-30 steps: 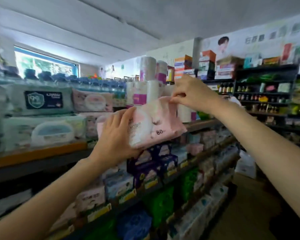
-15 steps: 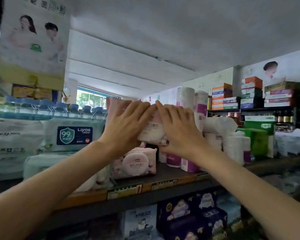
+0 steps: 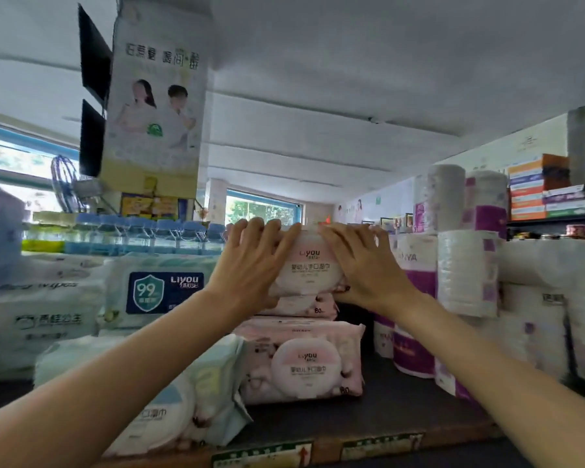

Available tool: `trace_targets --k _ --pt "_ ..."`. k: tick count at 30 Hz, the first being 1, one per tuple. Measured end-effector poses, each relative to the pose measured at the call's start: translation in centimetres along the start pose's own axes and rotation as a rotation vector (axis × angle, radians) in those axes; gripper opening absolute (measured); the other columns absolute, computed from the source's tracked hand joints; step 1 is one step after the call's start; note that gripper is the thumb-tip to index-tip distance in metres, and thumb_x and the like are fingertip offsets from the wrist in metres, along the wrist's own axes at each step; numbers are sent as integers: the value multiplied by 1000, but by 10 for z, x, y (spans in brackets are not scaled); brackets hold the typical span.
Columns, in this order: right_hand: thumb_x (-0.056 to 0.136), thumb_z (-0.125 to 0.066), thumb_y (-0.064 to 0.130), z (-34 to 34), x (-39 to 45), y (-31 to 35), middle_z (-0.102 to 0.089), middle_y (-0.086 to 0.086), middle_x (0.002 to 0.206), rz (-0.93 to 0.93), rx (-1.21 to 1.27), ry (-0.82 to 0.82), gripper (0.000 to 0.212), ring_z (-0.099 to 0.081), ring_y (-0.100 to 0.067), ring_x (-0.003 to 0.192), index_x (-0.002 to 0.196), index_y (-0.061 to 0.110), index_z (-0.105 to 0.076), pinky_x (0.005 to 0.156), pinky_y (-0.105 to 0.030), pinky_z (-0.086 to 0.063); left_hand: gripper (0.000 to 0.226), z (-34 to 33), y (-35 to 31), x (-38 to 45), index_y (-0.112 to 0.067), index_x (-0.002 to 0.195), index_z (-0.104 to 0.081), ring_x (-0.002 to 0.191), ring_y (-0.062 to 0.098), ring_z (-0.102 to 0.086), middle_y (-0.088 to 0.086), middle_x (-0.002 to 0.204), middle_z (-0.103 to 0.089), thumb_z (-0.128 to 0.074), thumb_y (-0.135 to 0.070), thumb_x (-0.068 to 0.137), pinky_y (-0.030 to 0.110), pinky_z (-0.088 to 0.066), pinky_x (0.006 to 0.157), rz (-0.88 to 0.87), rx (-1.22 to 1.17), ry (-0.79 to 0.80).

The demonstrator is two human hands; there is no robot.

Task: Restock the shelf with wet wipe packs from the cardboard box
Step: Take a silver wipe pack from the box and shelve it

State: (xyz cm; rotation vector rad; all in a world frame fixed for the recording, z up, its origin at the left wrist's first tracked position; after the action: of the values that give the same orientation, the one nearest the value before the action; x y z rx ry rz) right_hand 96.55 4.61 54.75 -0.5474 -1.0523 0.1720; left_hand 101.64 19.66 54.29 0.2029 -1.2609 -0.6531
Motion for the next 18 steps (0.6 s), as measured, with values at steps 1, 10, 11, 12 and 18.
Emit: trace_targets --k 1,10,11,12,18 --pt "44 -77 59 -15 0 5 -50 -8 121 17 11 14 107 -39 -23 104 129 9 -38 82 -44 -46 117 -9 -2 -3 -9 130 -34 92 33 -56 15 108 -58 -73 -73 41 43 -49 81 0 21 81" --pt "68 -68 53 -66 -16 15 -32 -3 144 -11 182 309 100 -29 -23 131 145 24 -11 107 -48 -24 96 -36 -24 -11 -10 147 2 131 41 -27 16 147 -21 -66 -31 82 48 -23 110 21 14 543" --pt "72 -65 53 -64 -18 14 -25 0 148 -35 191 358 99 -23 -22 136 147 26 -7 112 -48 -14 95 -34 -24 -14 -11 147 3 132 40 -26 16 148 -21 -64 -32 83 48 -20 112 37 9 553" --pt "74 -62 55 -61 -20 14 -19 1 150 -69 184 391 98 -18 -21 139 148 27 -6 114 -49 -7 91 -30 -25 -16 -12 148 2 134 38 -26 15 148 -22 -61 -33 85 48 -16 113 52 -1 551" --pt "83 -60 41 -6 -56 4 -15 -5 149 -438 249 370 79 -18 -26 138 146 24 -14 114 -52 -13 64 29 -48 -30 -14 141 -18 128 31 -38 8 138 -40 -52 -24 88 44 -21 110 11 -204 319"
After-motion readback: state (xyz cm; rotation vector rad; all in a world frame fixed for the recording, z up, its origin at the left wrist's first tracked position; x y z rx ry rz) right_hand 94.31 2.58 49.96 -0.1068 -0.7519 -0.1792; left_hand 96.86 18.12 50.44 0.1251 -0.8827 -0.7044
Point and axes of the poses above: each hand's wrist, its own x-axis towards the middle knuckle, its own z-axis out of the back of the hand, y = z × x, the point moved 5 cm from there along x, towards the middle knuckle
